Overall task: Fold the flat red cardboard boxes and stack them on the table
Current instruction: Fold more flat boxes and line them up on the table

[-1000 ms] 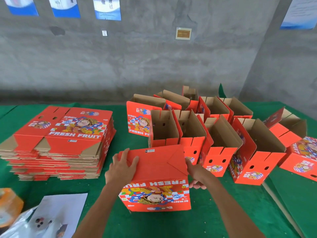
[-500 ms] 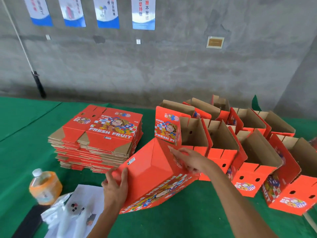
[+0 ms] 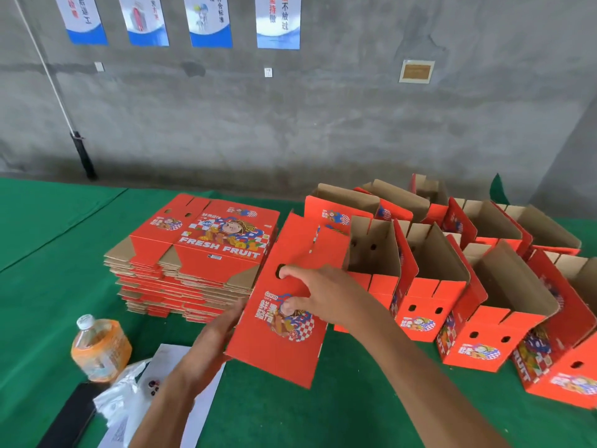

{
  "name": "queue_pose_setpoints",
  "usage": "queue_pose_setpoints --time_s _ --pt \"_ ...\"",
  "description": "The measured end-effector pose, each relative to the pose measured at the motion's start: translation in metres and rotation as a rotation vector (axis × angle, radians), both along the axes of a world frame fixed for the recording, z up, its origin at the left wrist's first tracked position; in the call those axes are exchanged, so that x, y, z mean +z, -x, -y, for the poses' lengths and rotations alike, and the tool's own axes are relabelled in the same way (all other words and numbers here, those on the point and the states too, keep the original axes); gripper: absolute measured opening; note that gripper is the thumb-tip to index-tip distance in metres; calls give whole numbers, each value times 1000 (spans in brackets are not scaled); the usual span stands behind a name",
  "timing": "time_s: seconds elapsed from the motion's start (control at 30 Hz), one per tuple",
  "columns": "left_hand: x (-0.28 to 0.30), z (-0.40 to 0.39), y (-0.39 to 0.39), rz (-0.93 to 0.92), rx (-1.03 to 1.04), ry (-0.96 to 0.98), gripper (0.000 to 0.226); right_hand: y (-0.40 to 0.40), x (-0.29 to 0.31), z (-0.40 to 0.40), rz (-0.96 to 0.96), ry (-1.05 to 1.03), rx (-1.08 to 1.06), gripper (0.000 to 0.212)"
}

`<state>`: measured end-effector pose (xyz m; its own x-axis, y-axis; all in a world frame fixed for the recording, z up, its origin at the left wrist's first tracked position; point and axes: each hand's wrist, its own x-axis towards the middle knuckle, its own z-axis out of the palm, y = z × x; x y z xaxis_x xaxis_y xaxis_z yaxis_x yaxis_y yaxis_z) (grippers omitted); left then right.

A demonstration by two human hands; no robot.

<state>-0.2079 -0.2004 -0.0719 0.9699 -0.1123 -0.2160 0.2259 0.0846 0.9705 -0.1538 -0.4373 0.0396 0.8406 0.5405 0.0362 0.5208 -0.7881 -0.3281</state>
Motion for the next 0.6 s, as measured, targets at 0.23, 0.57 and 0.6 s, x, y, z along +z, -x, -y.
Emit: queue_pose_setpoints --time_s 0.23,0.57,0.6 --pt "8 45 -47 194 -78 -174 74 -10 -82 -10 285 256 -189 69" --pt "-78 83 -121 208 117 -639 64 -43 -196 -8 136 248 -327 82" --pt "-82 84 -132 215 116 -661 59 -52 -203 -8 91 228 -339 84"
